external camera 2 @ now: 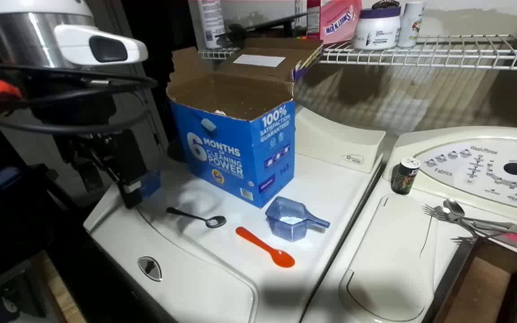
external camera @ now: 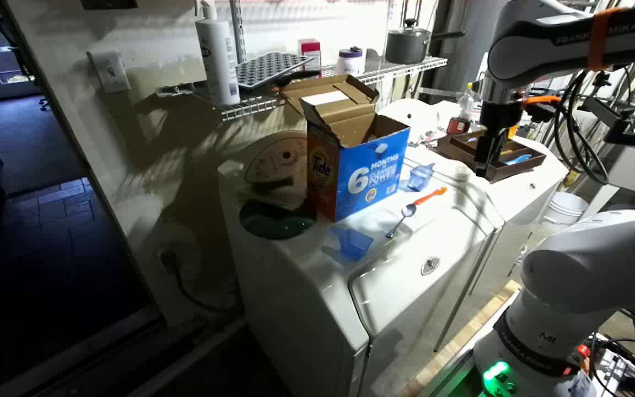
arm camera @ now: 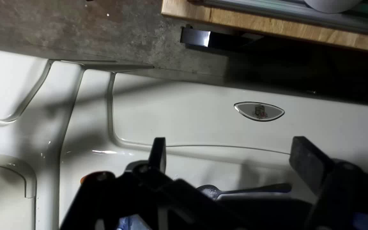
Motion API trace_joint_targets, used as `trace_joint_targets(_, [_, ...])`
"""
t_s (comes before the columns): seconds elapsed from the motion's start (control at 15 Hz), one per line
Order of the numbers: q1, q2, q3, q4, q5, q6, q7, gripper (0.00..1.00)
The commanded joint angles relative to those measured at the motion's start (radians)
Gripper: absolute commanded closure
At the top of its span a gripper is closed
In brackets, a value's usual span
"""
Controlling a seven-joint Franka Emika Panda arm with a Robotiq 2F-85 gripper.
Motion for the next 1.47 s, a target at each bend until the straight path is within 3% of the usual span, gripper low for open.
trace_joint_targets(0.0, [0.011, -0.002, -0.008, 0.002, -0.005, -0.004, 0.006, 0.0])
trace_joint_targets(0.47, [0.011, -0.002, -0.008, 0.002, -0.005, -0.004, 0.006, 0.0])
trace_joint_targets(0.87, [0.058, 0.15, 0.002, 0.124, 0.239, 0.061, 0.187, 0.0])
trace_joint_targets(1.13, [0.031, 0.203, 0.053, 0.14, 0.288, 0.27, 0.358, 0.0])
trace_joint_targets(1.4, [-0.025, 0.258, 0.108, 0.138, 0.232, 0.484, 0.522, 0.0])
